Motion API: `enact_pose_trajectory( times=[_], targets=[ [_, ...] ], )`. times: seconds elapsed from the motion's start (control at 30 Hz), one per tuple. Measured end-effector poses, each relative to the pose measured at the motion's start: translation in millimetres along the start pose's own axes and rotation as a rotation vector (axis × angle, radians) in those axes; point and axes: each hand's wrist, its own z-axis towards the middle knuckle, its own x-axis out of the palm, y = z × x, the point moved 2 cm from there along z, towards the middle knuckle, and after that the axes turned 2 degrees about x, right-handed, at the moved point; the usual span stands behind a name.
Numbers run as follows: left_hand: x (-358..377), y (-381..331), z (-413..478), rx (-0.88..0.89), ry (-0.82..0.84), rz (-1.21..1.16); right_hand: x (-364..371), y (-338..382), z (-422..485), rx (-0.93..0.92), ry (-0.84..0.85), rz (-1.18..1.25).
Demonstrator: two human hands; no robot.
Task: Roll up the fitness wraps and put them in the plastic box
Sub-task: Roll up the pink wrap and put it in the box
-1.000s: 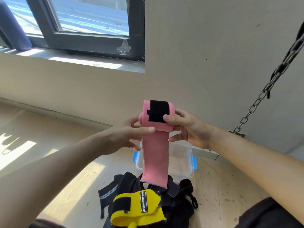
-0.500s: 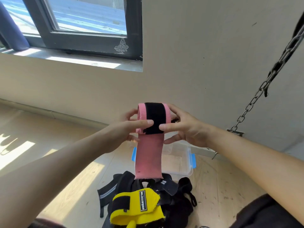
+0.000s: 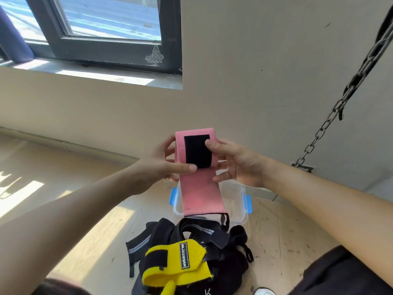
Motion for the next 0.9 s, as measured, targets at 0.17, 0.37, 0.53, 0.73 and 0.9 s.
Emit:
enact_pose_trajectory(
  times=[0.17,0.37,0.53,0.73,0.9],
  targets=[
    [6.6,3.2,-5.0,-0.217,0.124,0.004,-3.3,2.3,3.2,-0.097,-0.037,0.065],
    [7.5,2.2,-0.2,-0.241,0.064,-0.137,-6.5,0.1,4.8,-0.164,-0.005,0.042],
    [7.3,4.3,2.4,-0.18,0.046,-0.108,-7.3,-2.8,4.9,-0.17,0.016,-0.015],
    [2.5,2.7,3.4,-0.075,-0.079,-0.141,-5.3,2.0,-0.2,-0.017,0.061,-0.004],
    [2.5,-0.7,2.6,0.047,-0.136,-0.121,-1.4,-1.3,-2.4,0.063,0.039,0.024]
  ],
)
